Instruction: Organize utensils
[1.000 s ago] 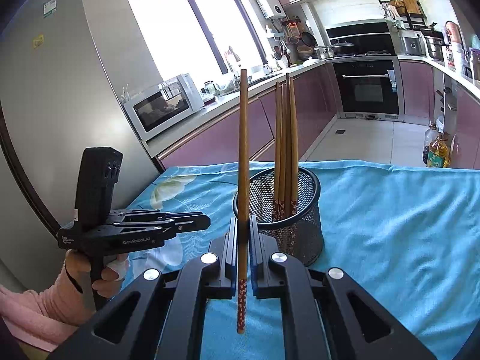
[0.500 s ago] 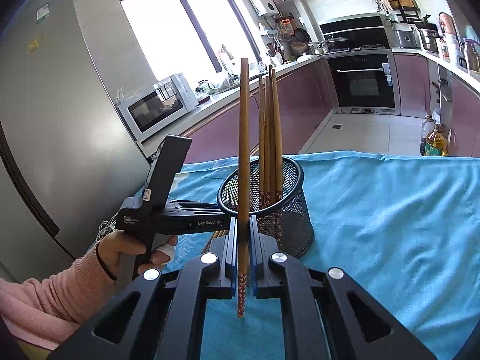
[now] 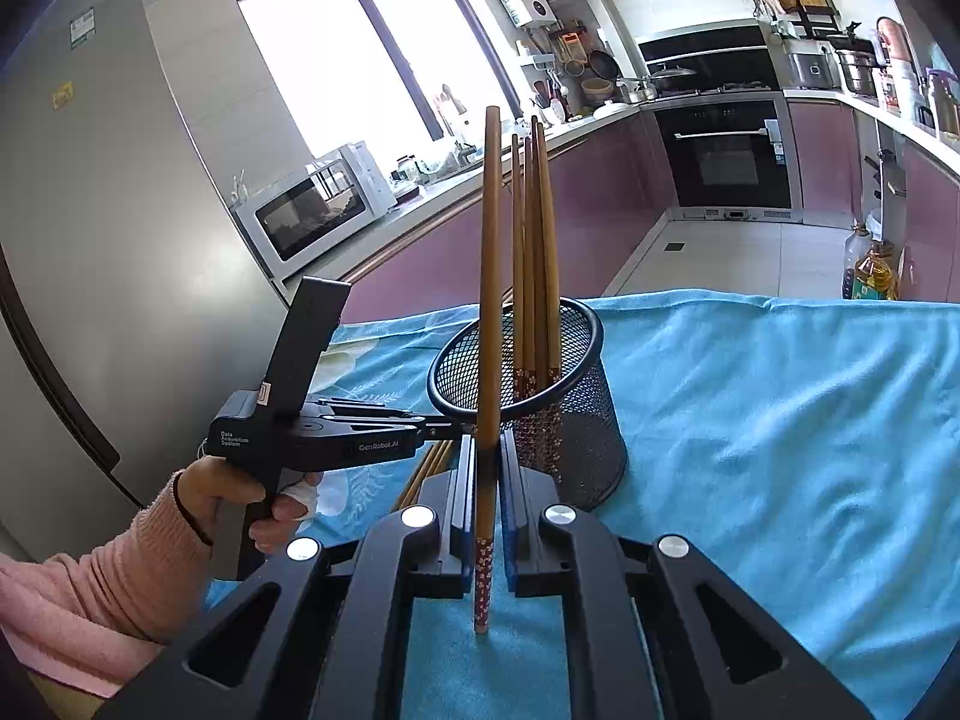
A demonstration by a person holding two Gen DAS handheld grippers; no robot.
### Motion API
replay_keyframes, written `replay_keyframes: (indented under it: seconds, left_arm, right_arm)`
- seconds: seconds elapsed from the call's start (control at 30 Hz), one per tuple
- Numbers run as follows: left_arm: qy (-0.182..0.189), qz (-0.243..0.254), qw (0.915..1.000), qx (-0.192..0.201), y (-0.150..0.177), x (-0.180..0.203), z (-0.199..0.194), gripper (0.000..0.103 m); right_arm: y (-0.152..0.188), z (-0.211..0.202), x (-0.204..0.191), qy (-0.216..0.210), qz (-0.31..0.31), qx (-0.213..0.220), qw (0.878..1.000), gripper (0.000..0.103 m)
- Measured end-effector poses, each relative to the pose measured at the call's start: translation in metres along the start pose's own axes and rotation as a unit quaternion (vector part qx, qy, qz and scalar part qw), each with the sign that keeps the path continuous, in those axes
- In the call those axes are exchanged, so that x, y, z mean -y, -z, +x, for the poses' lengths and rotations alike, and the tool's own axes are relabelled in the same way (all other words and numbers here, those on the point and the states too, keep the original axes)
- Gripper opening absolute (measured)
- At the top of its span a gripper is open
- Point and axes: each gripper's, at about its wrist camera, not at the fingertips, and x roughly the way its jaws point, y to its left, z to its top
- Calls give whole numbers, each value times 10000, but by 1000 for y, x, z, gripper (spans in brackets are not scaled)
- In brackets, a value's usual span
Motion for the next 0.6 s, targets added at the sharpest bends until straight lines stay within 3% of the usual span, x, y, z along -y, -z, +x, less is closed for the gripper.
replay_keyframes:
  seconds: [0.17,0.5,0.6]
  left_arm:
    - [164,-6,9998,124,10,-3,-10,7]
    - [273,150,9995,110,18,20,-8,7]
    - [271,146,9995,118,21,23,-7,10]
  right_arm:
    - [1,-1,1,-18,41,27,10000,8]
    - [8,8,9,209,136,-103,9996,8]
    - [10,11,22,386,371,-226,9983,17]
